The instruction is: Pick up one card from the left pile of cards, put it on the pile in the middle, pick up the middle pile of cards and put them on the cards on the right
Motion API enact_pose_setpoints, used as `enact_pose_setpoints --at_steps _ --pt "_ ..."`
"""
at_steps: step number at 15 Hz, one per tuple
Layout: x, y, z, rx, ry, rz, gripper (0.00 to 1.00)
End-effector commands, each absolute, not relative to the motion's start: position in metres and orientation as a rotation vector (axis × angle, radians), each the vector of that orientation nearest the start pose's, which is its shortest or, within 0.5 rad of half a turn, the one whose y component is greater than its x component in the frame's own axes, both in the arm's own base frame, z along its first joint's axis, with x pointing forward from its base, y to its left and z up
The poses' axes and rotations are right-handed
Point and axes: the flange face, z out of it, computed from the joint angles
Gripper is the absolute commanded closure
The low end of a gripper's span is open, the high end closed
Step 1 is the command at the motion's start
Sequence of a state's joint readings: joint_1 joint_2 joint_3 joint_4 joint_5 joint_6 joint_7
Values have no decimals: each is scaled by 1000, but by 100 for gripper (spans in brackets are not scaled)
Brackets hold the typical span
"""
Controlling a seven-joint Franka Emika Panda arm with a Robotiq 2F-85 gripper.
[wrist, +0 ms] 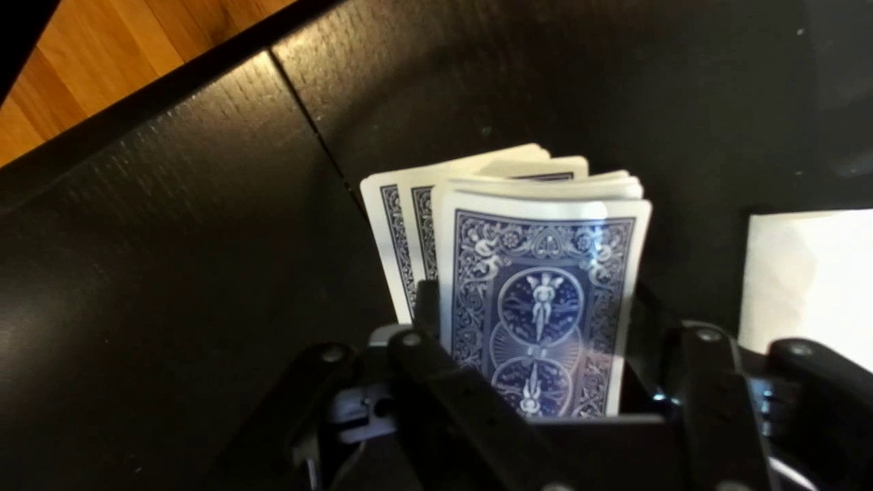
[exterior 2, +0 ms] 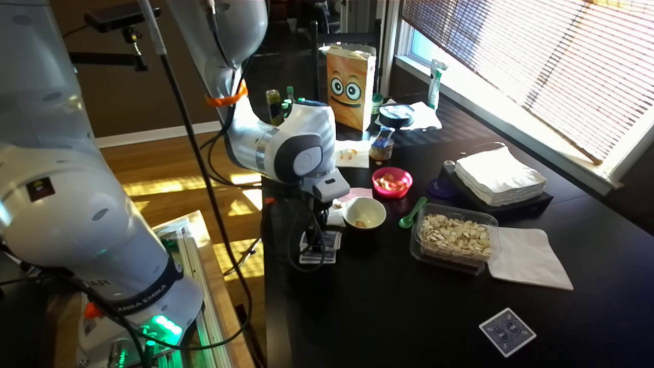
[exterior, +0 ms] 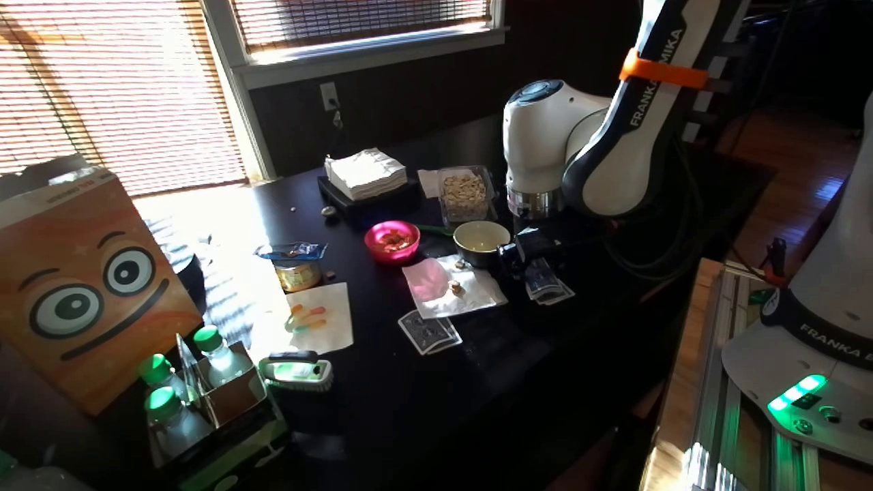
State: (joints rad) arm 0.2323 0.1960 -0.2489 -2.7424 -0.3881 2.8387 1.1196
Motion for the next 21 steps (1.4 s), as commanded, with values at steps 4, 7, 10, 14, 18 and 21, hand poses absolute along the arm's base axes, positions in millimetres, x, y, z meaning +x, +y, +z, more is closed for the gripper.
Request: enact_pose_setpoints --at_steps 4,7,10,14,18,21 --pt "373 -2 153 -3137 1138 44 36" --pt "372 2 152 -3158 1093 51 35" --pt "371 3 150 -3177 1069 57 36" --pt "369 3 146 -3182 1059 64 36" --pt "368 2 143 -3181 1062 71 34" --pt "368 2 142 -3181 1060 79 20"
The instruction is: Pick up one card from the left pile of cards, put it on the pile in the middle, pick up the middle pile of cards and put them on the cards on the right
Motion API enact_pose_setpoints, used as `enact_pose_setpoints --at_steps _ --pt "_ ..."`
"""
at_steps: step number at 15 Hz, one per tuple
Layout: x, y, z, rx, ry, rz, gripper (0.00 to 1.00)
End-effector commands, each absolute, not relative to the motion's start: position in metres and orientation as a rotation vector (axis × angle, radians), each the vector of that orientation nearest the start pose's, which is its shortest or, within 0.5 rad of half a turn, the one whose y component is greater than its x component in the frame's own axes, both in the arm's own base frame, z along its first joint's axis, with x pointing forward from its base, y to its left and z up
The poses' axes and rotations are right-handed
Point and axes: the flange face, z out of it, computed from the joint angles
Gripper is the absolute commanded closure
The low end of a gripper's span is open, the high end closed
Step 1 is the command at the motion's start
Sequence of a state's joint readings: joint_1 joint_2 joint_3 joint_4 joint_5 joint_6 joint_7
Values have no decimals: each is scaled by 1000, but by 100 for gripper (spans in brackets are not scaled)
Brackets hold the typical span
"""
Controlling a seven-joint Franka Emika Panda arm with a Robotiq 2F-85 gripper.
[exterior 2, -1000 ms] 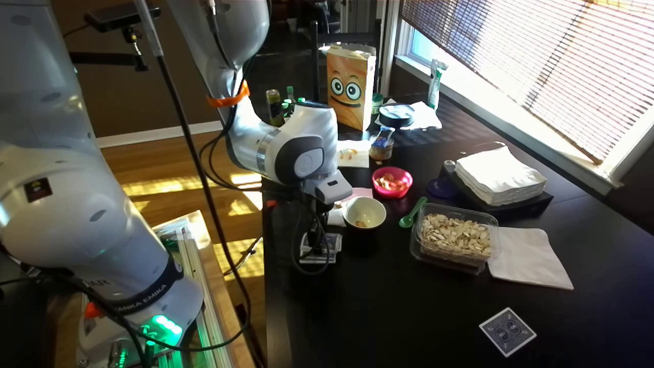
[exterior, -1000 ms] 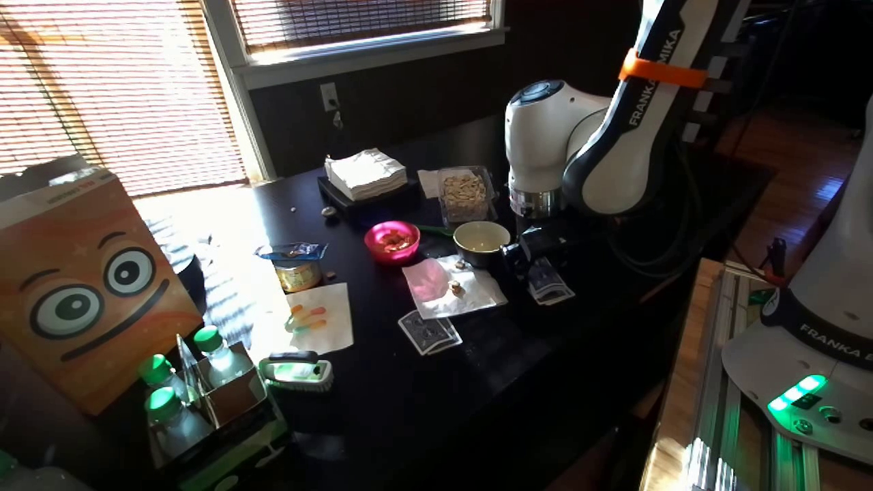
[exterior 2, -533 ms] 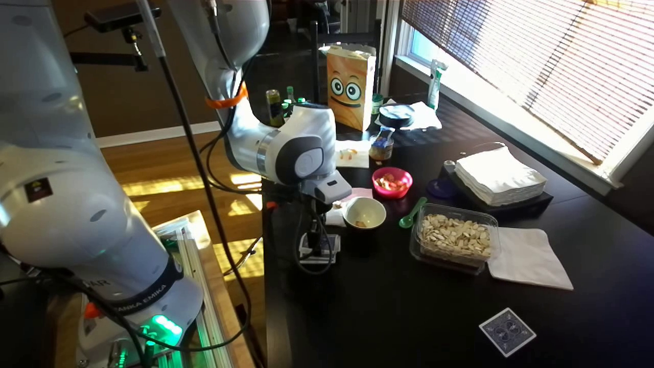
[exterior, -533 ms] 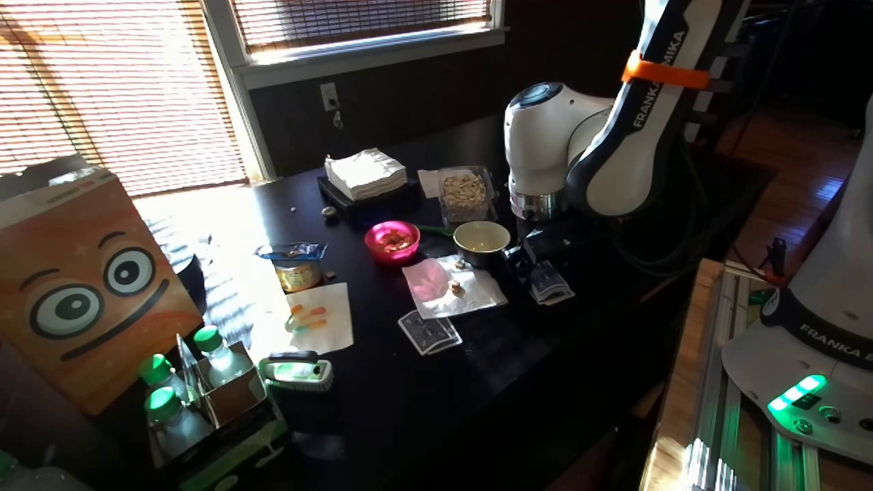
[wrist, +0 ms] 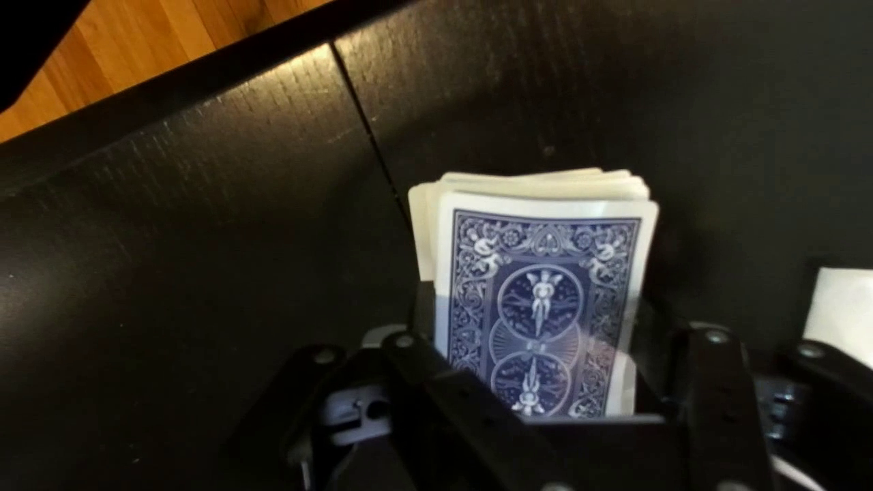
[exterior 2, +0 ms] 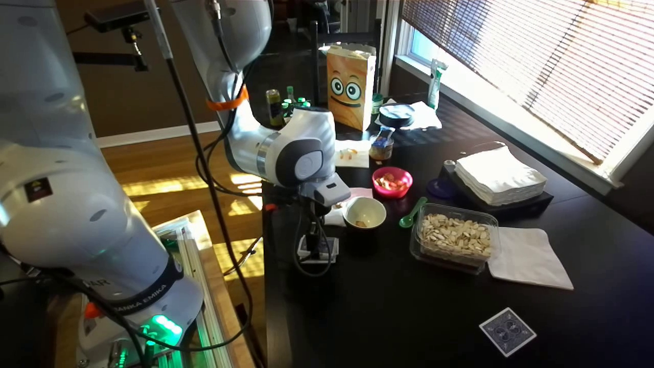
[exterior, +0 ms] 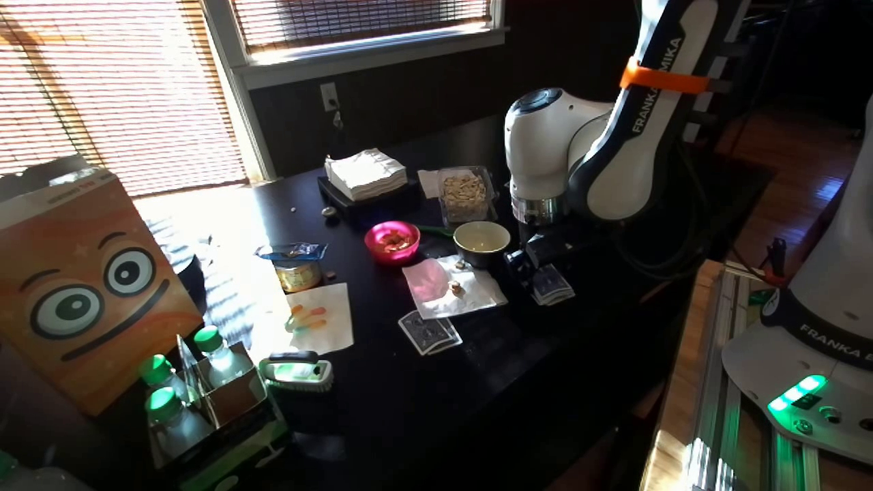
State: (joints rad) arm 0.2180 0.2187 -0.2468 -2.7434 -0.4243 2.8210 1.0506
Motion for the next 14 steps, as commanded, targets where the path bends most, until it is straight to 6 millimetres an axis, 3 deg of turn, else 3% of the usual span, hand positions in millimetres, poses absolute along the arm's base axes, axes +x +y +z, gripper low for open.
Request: enact_pose_setpoints --at_steps 1,4,14 --pt "368 2 142 -3178 1058 78 7" --pt "368 3 143 -3183 1046 74 0" --pt "370 9 148 -3189 1027 61 0"
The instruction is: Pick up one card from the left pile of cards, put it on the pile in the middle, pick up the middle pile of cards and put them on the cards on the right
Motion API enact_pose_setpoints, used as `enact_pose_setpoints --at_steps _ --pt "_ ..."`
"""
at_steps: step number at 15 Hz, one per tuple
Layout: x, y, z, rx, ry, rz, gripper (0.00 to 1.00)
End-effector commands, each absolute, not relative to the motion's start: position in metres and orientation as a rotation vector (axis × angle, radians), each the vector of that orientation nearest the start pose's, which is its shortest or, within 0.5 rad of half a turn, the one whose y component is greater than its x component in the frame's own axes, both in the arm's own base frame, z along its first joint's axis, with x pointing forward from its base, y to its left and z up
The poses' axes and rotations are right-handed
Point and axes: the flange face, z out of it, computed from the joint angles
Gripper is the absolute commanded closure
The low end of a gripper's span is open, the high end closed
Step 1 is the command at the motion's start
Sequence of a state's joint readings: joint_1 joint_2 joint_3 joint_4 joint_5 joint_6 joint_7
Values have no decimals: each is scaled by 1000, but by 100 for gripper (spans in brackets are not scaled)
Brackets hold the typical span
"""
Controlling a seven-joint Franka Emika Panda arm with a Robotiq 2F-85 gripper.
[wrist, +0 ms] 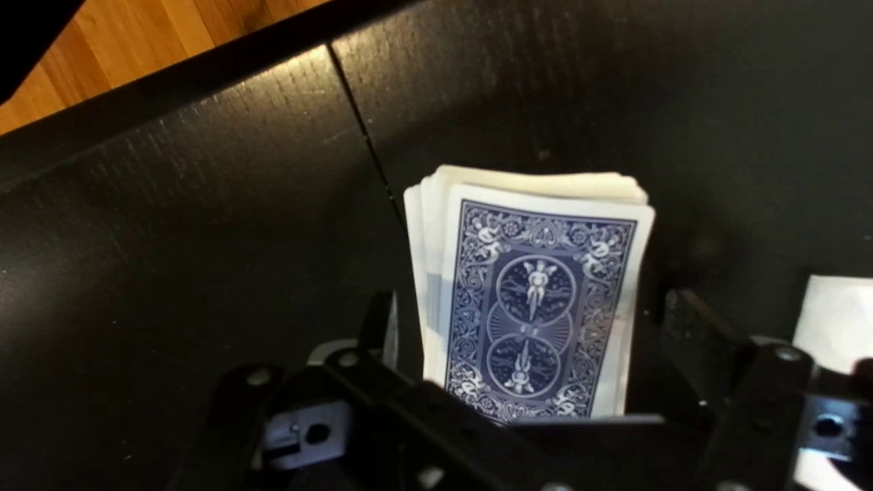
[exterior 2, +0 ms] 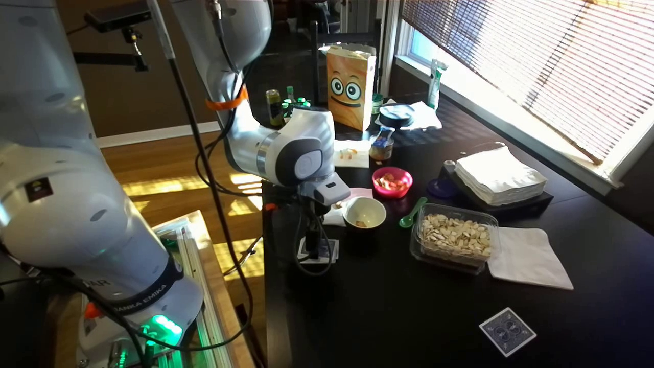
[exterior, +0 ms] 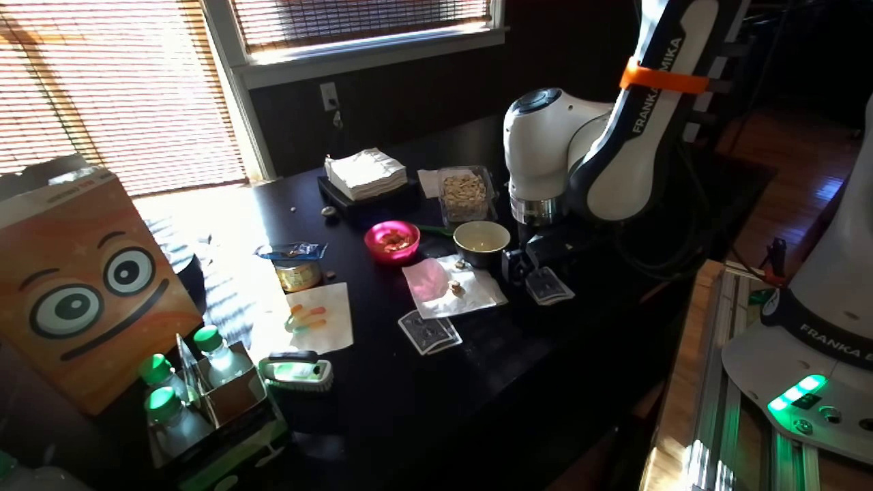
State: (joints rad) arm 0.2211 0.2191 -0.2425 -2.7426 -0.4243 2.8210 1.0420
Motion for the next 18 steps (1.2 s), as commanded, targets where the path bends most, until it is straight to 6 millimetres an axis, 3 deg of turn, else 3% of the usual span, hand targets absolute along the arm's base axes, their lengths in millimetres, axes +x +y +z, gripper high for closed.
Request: enact_pose_setpoints --at_steps 1,7,18 --pt "370 10 149 -3191 1026 60 0" --pt "371 19 158 -3201 1000 56 0" --pt "375 35 219 -3280 871 -27 0"
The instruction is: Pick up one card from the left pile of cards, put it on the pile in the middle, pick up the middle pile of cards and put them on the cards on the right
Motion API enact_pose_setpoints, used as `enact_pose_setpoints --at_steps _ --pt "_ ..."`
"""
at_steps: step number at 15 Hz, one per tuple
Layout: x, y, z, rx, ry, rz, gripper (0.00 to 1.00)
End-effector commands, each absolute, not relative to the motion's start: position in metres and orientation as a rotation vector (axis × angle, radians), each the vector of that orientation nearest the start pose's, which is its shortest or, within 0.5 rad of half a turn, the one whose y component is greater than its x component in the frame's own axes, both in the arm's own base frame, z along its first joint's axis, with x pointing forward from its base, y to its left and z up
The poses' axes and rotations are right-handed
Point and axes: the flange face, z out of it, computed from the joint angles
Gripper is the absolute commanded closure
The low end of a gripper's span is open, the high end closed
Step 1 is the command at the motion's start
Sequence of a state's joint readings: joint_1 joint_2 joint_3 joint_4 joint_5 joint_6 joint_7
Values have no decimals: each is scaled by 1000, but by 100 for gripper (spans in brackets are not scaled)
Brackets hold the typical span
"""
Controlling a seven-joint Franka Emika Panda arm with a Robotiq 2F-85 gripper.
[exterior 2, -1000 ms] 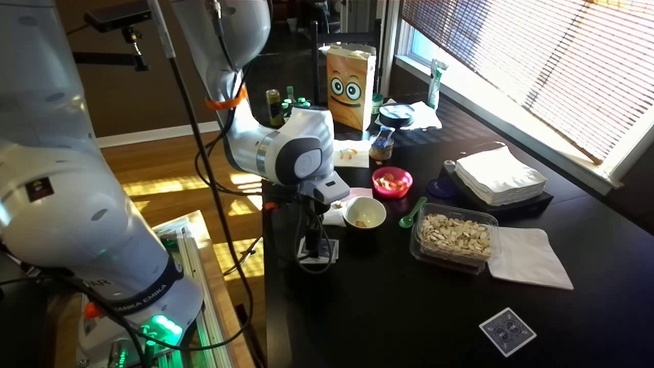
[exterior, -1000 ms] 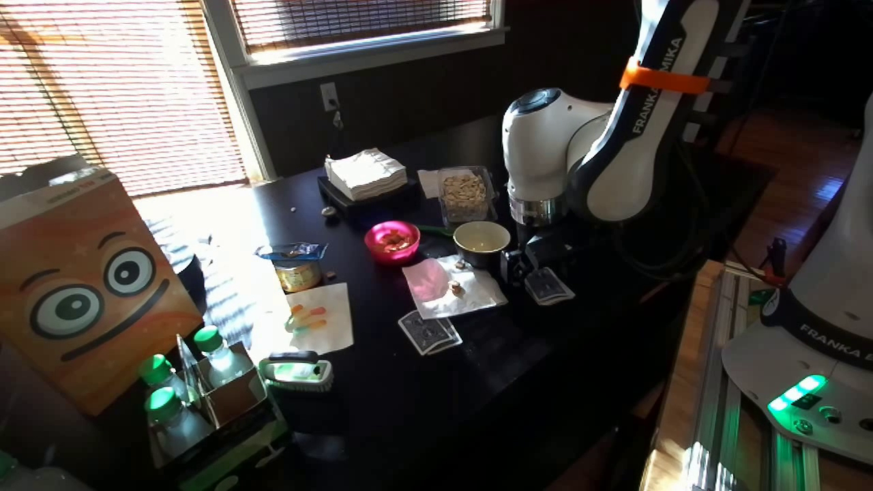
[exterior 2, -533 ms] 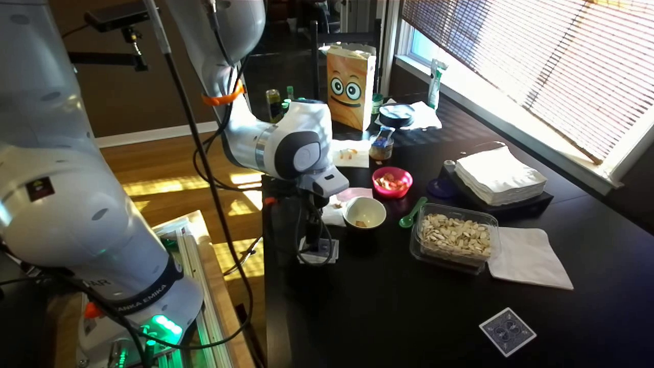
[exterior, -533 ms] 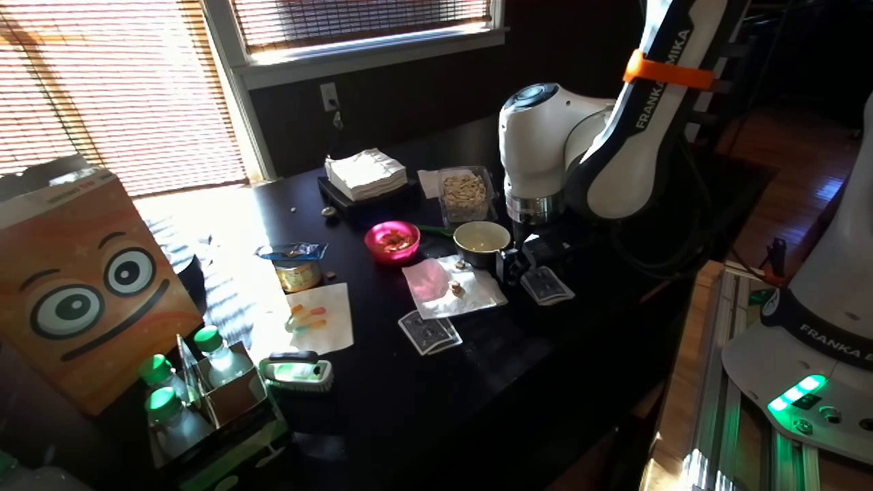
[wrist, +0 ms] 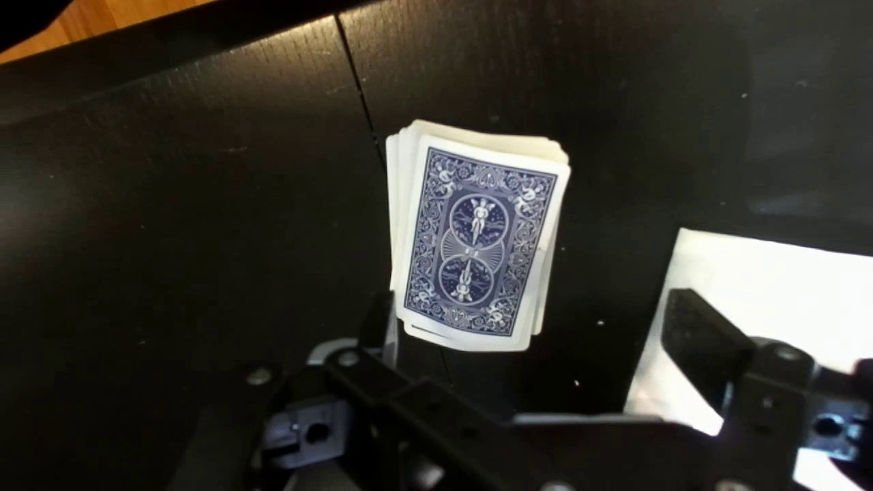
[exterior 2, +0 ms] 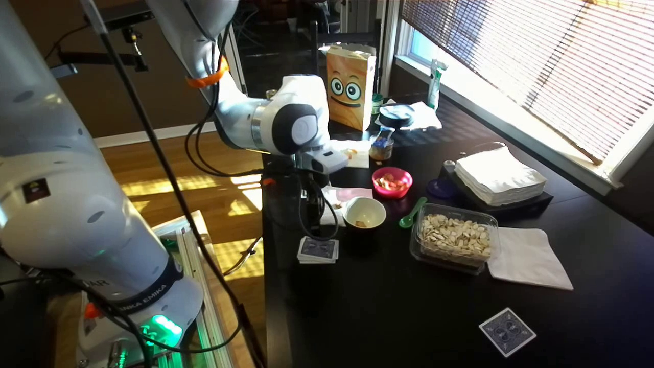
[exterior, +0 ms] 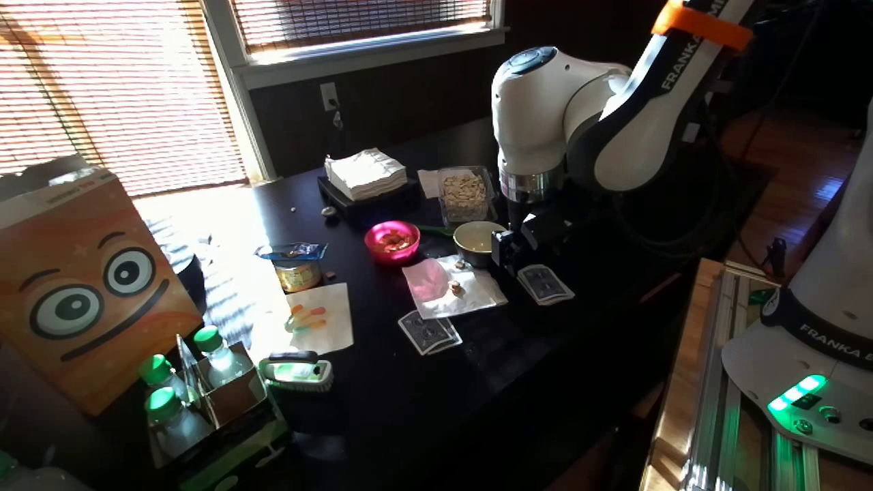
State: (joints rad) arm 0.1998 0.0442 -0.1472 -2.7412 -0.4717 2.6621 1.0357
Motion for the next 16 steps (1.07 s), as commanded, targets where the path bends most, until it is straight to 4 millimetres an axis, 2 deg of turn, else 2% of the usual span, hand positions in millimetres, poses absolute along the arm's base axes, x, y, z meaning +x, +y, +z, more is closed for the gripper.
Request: enact_pose_setpoints --at_steps 1,12,13,16 --pt "375 37 224 -3285 867 -35 0" --pt "366 58 272 -3351 869 -36 0" --pt "372 57 259 -3344 865 -48 0" --pt "370 60 266 -3355 866 -54 0"
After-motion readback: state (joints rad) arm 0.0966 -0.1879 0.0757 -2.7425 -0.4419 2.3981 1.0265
